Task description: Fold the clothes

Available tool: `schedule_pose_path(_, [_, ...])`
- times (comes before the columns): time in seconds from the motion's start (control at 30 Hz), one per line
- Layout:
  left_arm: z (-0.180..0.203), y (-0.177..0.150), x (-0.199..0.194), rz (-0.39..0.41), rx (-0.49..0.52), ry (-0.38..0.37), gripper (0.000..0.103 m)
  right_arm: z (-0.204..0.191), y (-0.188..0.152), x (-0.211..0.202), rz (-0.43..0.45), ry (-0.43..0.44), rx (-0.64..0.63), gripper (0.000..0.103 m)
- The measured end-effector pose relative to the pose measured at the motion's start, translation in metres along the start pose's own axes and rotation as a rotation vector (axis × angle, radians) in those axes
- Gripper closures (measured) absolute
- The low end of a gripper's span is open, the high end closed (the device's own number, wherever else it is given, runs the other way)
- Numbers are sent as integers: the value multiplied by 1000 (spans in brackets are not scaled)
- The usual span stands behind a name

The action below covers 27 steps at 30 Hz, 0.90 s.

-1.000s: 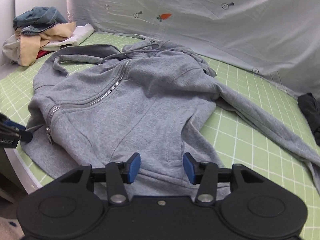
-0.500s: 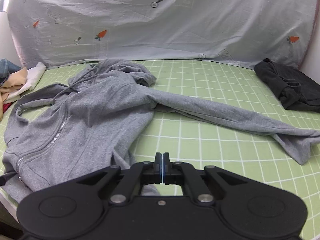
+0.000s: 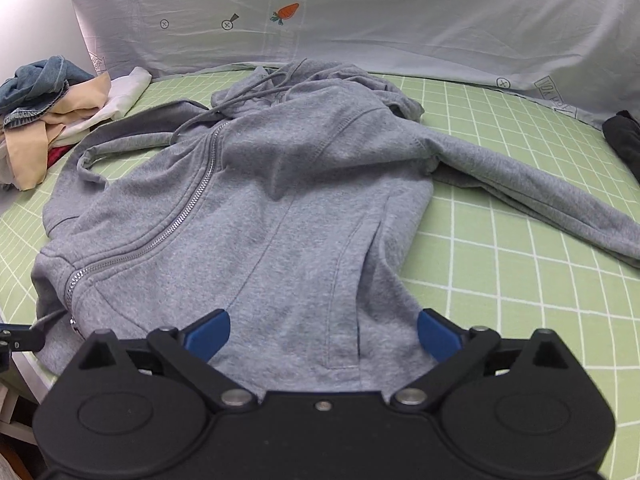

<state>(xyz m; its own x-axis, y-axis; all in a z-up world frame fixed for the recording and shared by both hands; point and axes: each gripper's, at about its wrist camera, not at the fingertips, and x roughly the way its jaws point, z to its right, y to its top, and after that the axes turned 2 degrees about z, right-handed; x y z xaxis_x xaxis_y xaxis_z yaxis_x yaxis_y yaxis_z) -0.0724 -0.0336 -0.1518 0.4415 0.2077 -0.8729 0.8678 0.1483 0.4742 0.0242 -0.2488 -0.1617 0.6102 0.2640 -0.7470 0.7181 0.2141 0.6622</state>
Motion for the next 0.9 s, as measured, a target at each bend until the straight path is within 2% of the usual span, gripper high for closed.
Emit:
schedule_pose_path(0.07, [0, 0, 2, -8, -2, -2, 96, -3, -4, 2, -8, -39, -32, 4])
schedule_pose_path(0.13, [-1, 0, 4, -16, -5, -3, 96, -8, -7, -1, 15, -93, -79, 12])
schedule_pose_path(0.23, [-2, 0, 5, -18, -9, -5, 96, -11, -8, -7, 64, -148, -121, 26])
schedule_pose_path(0.3, [-3, 0, 5, -20, -8, -6, 96, -11, -7, -11, 91, -161, -134, 44])
schedule_pose_path(0.4, [-3, 1, 5, -21, -2, -5, 96, -13, -5, -13, 111, -137, -145, 55])
schedule_pose_path(0.43, [-3, 1, 6, -21, -1, -5, 96, -14, -5, -11, 103, -122, -149, 57])
schedule_pose_path(0.5, [-3, 1, 6, -22, 2, -5, 96, -13, -4, -3, 71, -93, -136, 71])
schedule_pose_path(0.53, [-3, 2, 6, -21, 1, -5, 96, -11, -4, 1, 51, -81, -124, 72])
schedule_pose_path(0.57, [-3, 2, 6, -20, 0, -4, 95, -9, -3, 3, 46, -64, -112, 78])
schedule_pose_path(0.6, [-4, 2, 6, -18, -2, 0, 95, -9, -3, 4, 45, -46, -112, 91])
schedule_pose_path(0.7, [-9, 3, 4, 1, -15, 23, 100, -3, 3, -5, 73, -28, -84, 97])
schedule_pose_path(0.83, [-26, 4, -15, 61, -61, 53, 101, 24, 21, -46, 198, -130, 33, 97])
schedule_pose_path(0.9, [-30, 3, -24, 70, -57, 28, 100, 43, 23, -57, 213, -194, 94, 97])
